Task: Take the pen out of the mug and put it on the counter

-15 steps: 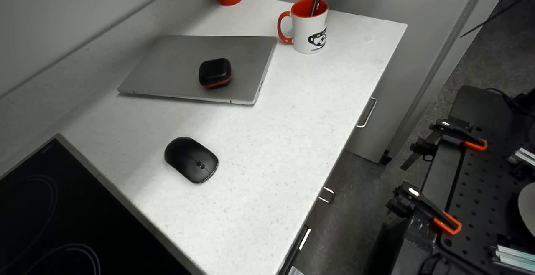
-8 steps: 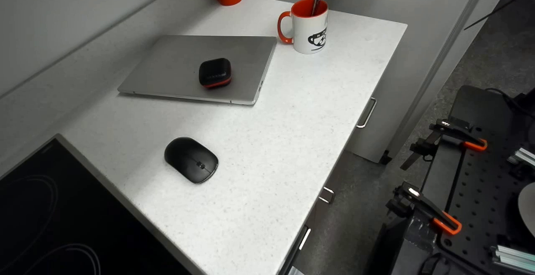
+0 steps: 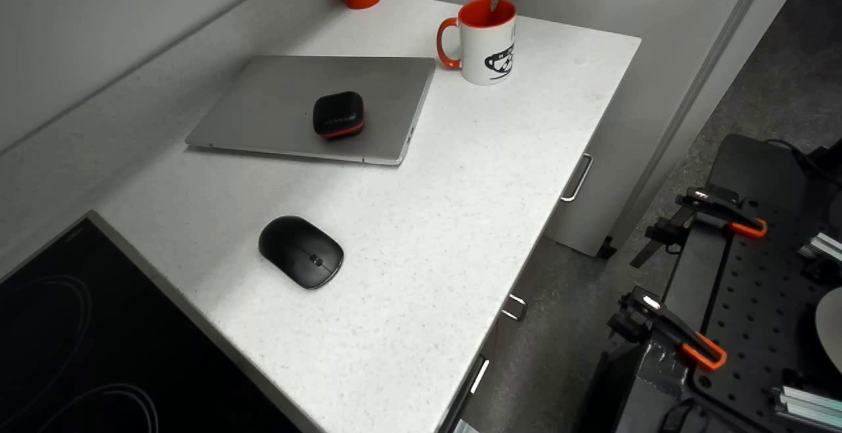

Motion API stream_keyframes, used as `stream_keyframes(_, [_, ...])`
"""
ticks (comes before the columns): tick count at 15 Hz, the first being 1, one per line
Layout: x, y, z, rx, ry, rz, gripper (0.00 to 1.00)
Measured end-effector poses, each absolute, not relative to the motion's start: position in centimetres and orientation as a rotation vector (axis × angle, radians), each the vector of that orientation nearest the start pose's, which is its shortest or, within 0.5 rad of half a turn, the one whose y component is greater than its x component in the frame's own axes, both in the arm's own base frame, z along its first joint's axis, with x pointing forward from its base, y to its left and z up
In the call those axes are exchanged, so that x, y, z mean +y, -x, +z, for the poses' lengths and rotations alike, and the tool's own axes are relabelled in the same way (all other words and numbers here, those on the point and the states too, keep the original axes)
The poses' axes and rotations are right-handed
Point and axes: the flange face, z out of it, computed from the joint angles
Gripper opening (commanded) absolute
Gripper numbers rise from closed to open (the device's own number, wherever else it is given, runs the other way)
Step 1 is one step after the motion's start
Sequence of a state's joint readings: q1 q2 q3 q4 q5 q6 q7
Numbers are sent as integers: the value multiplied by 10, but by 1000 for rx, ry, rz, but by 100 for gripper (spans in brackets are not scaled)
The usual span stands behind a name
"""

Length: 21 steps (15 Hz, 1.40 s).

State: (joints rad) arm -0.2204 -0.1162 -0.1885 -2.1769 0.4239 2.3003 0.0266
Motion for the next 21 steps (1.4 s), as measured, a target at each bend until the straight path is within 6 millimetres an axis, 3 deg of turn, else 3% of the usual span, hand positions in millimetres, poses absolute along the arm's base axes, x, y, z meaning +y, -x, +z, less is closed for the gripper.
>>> stream_keyframes(4, [-180, -466, 468, 787, 2670, -164, 0])
stream_keyframes(9, [-144, -461, 437, 686, 2695, 29, 0])
stream_keyframes(13, [-108, -482, 403, 621, 2730, 118, 0])
stream_keyframes(17, [-72, -516, 368, 563, 2789, 180, 0])
stream_keyframes(21, [-56, -554, 330, 535, 2877, 233, 0])
